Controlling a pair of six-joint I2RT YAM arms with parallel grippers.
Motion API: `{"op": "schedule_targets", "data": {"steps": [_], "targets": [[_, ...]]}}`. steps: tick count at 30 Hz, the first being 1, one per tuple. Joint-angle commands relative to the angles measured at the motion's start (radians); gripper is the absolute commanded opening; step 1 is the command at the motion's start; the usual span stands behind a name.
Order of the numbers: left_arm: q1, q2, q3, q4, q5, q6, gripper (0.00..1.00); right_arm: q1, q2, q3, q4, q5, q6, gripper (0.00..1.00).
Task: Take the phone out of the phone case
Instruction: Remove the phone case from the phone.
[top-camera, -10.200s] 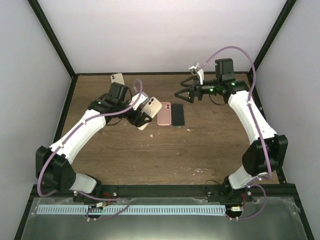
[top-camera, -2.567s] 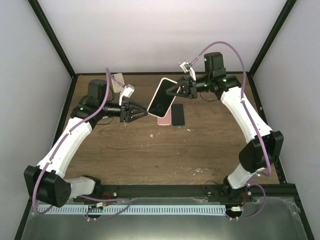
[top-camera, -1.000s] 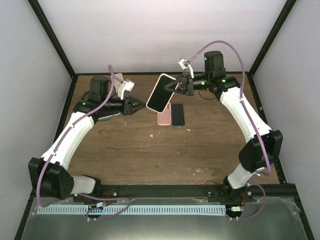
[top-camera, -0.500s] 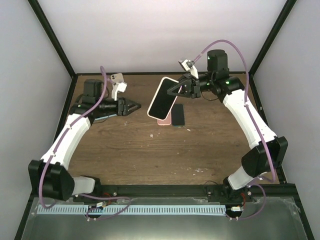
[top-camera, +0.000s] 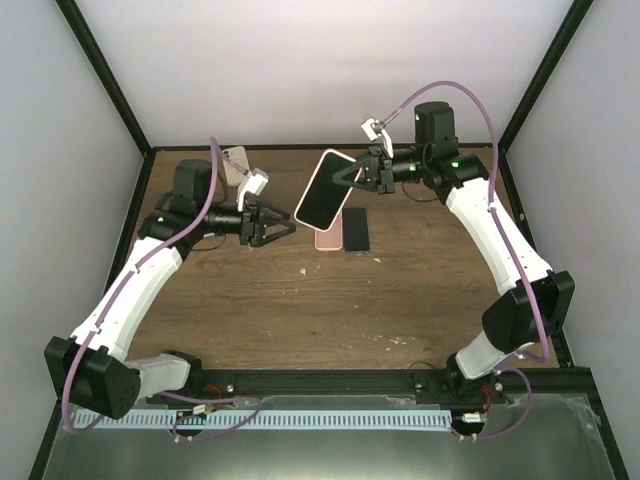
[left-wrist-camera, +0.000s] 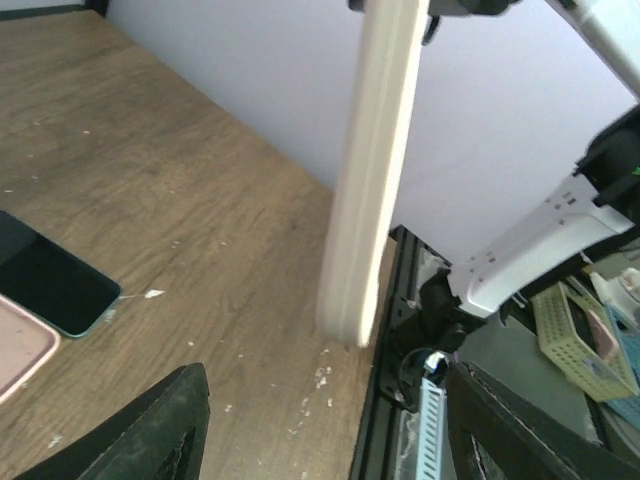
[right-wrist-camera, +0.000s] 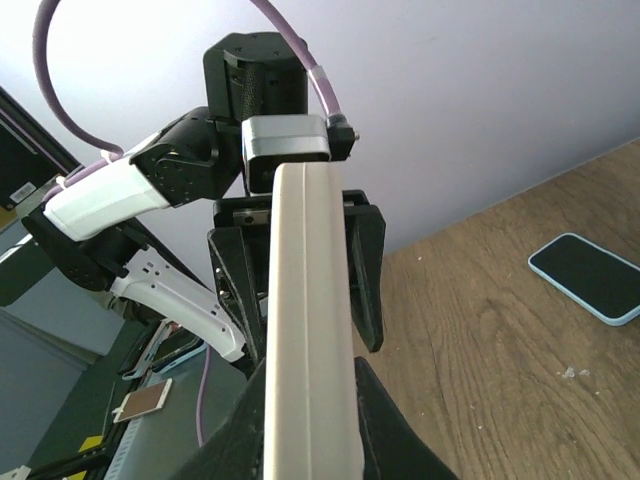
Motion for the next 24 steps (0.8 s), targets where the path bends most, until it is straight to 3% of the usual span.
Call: {"op": "schedule_targets", "data": {"steps": [1,8,14,24], "targets": [[0.0,0.019,0.041,-0.004,-0.078,0.018,0.65,0.016,-0.02,0.004,0.011,-0.013,-0.003,0.01],[-0.002,0.029,0.04,0.008,-0.135,-0.002,0.62,0.025,-0.025,0.003,0.008,-0.044,-0.004,0.01],[0.009,0.031,0.018,0.011,-0.227,0.003,0.56,0.026,-0.033,-0.002,0.039,-0.159,0.025,0.01],[0.131,0.117,-0.039,0.084,-0.096,-0.048,0.5,0.057,-0.064,-0.032,0.157,-0.376,0.143,0.01]]}}
